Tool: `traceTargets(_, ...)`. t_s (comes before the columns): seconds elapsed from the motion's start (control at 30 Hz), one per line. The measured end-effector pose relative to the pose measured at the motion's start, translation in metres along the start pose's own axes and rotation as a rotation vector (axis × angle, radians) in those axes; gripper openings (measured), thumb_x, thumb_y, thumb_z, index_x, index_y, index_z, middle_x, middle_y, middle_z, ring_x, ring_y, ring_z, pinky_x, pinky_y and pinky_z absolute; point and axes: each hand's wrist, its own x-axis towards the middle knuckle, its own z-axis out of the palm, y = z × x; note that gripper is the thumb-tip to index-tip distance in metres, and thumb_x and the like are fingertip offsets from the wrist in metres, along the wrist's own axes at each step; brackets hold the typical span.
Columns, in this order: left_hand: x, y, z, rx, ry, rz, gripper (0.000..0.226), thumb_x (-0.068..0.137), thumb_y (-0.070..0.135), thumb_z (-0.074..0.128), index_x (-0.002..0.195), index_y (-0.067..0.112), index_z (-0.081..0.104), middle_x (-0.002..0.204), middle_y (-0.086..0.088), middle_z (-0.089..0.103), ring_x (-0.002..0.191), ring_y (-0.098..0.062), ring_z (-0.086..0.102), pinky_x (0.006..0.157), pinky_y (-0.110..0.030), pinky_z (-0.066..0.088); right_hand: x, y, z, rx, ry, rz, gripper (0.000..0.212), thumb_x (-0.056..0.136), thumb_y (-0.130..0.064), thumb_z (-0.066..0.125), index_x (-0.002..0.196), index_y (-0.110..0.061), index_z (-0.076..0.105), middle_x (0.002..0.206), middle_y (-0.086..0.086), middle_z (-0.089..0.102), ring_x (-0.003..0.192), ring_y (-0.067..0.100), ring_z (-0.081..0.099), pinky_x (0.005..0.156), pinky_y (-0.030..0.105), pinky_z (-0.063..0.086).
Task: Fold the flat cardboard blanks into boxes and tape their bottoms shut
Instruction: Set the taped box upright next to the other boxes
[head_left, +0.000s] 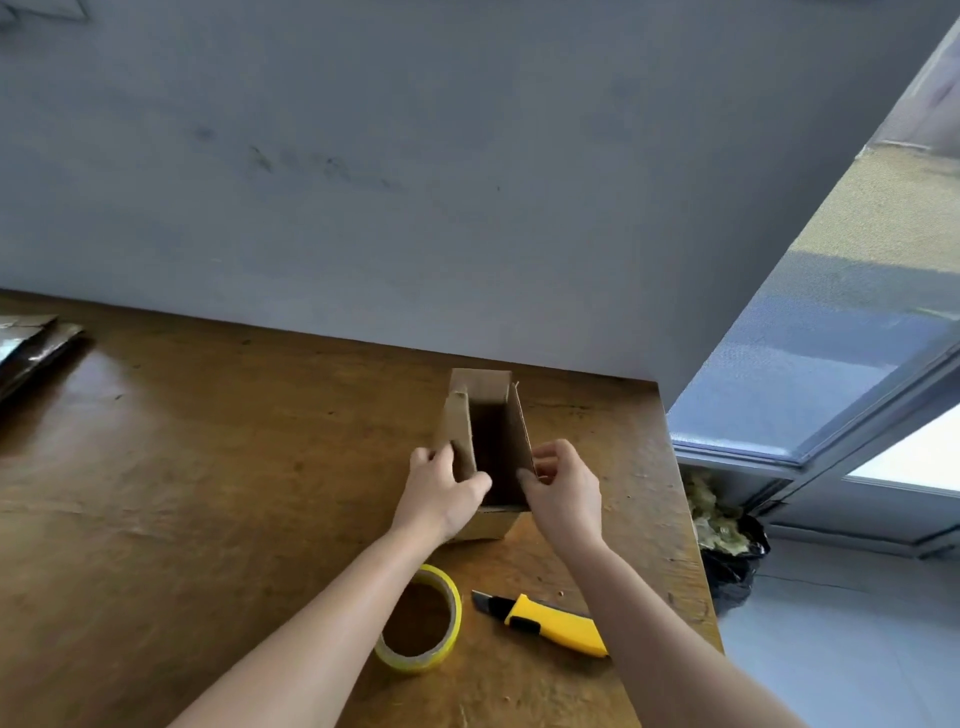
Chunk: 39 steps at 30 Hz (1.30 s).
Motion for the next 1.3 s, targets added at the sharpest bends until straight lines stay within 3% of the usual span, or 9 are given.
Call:
traceTargets(0.07,0.009,0.014,0.004,0.054,0.011,0.04,0.061,0.091,0.034,0.051,0.147,0.014,0.035,0.15,-0.004,0.036,0.123,-0.017,0.048,0.084,-0.017,0.035,0.007,0.001,-0.013,0.02,0.062,0.02,0.016,0.088,-0.023,0.069,0.101,-0.026,0.06,0.088,-0.011,0.062,0.075,0.0,0.057,0.055,0.009,0.039)
traceTargets(0.2,0.028,0.05,0.023,0.051,-0.004,0.11,0.052,0.094,0.024,0.048,0.145,0.016,0.039,0.148,-0.002,0.043,0.071,-0.001,0.059,0.048,-0.007,0.035,0.028,0.012,-0.046,0.036,0.158,0.011,0.019,0.09,-0.025,0.066,0.108,-0.019,0.069,0.088,-0.011,0.064,0.079,0.002,0.058,0.059,0.003,0.035)
traceTargets(0.3,0.044,0.079,0.043,0.063,-0.046,0.148,0.048,0.092,0.018,0.046,0.139,0.008,0.045,0.141,-0.013,0.051,0.073,-0.008,0.063,0.042,-0.01,0.037,0.049,0.022,-0.072,0.042,0.213,0.032,0.02,0.09,-0.023,0.065,0.108,-0.017,0.071,0.088,-0.008,0.068,0.079,0.002,0.058,0.062,0.003,0.034)
traceTargets(0.47,0.071,0.123,0.075,0.037,-0.13,0.155,0.043,0.091,0.013,0.045,0.13,-0.004,0.046,0.136,-0.02,0.051,0.066,-0.011,0.06,0.065,-0.028,0.055,0.087,0.039,-0.111,0.06,0.292,0.071,0.02,0.089,-0.022,0.066,0.107,-0.015,0.072,0.098,0.0,0.073,0.091,0.01,0.064,0.075,0.018,0.039)
traceTargets(0.53,0.08,0.137,0.086,0.02,-0.151,0.156,0.046,0.092,0.013,0.044,0.136,0.0,0.044,0.141,-0.016,0.048,0.077,-0.017,0.065,0.079,-0.037,0.058,0.101,0.045,-0.121,0.038,0.304,0.077,0.021,0.09,-0.023,0.065,0.108,-0.015,0.072,0.1,0.001,0.073,0.097,0.014,0.065,0.079,0.023,0.041)
traceTargets(0.87,0.118,0.176,0.12,0.151,-0.175,0.199,0.052,0.096,0.02,0.042,0.147,0.013,0.036,0.147,-0.007,0.044,0.129,-0.027,0.048,0.105,-0.038,0.042,0.151,0.067,-0.139,0.0,0.299,0.093,0.021,0.09,-0.023,0.065,0.107,-0.014,0.072,0.1,0.001,0.073,0.093,0.013,0.066,0.076,0.021,0.039)
traceTargets(1.07,0.119,0.174,0.126,0.238,-0.159,0.23,0.054,0.099,0.036,0.042,0.148,0.015,0.031,0.154,-0.005,0.034,0.14,-0.024,0.033,0.109,-0.036,0.033,0.152,0.068,-0.138,-0.028,0.231,0.057,0.021,0.089,-0.027,0.067,0.107,-0.016,0.07,0.103,-0.003,0.071,0.086,0.009,0.062,0.075,0.024,0.042)
traceTargets(1.17,0.109,0.168,0.113,0.289,-0.164,0.25,0.064,0.095,0.051,0.046,0.148,0.017,0.032,0.153,-0.004,0.034,0.14,-0.024,0.033,0.109,-0.039,0.033,0.148,0.063,-0.142,-0.063,0.176,0.045,0.031,0.089,-0.033,0.066,0.114,-0.014,0.067,0.109,0.001,0.07,0.098,0.015,0.064,0.083,0.03,0.047)
traceTargets(1.3,0.089,0.156,0.079,0.382,-0.053,0.301,0.058,0.096,0.045,0.048,0.146,0.018,0.036,0.152,-0.002,0.037,0.139,-0.02,0.033,0.11,-0.036,0.031,0.135,0.046,-0.145,-0.196,0.149,0.005,0.04,0.092,-0.035,0.06,0.127,-0.017,0.059,0.121,0.004,0.065,0.111,0.021,0.059,0.083,0.031,0.043)
